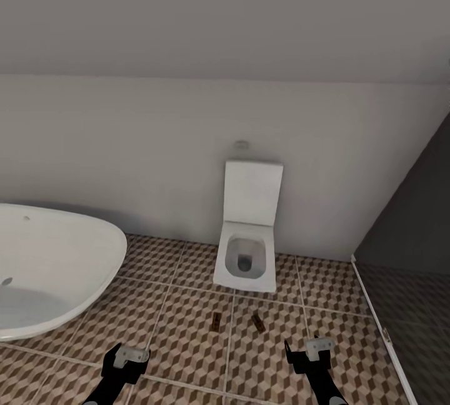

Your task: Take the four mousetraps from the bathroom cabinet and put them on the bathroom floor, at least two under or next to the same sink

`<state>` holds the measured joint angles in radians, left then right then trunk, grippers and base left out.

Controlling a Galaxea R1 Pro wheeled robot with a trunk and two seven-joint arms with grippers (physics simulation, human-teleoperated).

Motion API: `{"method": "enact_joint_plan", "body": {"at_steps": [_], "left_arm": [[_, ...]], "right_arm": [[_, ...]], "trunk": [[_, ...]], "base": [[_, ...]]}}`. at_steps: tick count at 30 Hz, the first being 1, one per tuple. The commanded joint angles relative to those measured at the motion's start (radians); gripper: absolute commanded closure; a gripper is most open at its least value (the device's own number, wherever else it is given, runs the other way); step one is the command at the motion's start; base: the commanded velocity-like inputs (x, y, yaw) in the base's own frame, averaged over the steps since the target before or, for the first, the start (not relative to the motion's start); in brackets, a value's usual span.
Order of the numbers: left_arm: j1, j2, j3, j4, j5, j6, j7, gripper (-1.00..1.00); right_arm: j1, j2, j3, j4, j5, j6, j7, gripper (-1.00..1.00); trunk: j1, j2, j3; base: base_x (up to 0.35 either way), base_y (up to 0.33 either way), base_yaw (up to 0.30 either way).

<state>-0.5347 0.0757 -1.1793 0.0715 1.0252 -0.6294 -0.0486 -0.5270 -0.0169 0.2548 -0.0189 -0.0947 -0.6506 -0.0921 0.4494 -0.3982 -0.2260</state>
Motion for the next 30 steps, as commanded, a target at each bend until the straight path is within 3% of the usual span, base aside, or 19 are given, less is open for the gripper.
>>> {"method": "enact_joint_plan", "body": {"at_steps": [1,30], "left_arm": [[-0.001,-0.001,-0.008,0.002,0.01,-0.003,-0.005,-1.0],[-0.001,-0.001,-0.008,0.003,0.01,-0.001,-0.005,-1.0]], "right_arm": [[-0.001,0.0,0.009,0.001,-0.01,-0.003,-0.001,-1.0],[-0.001,0.002,0.009,0.001,-0.01,-0.002,-0.002,-1.0]], "trunk": [[0.001,-0.002,0.0],[0.001,-0.002,0.046]], "base": [[0.0,0.0,0.0],[0.0,0.0,0.0]]}}
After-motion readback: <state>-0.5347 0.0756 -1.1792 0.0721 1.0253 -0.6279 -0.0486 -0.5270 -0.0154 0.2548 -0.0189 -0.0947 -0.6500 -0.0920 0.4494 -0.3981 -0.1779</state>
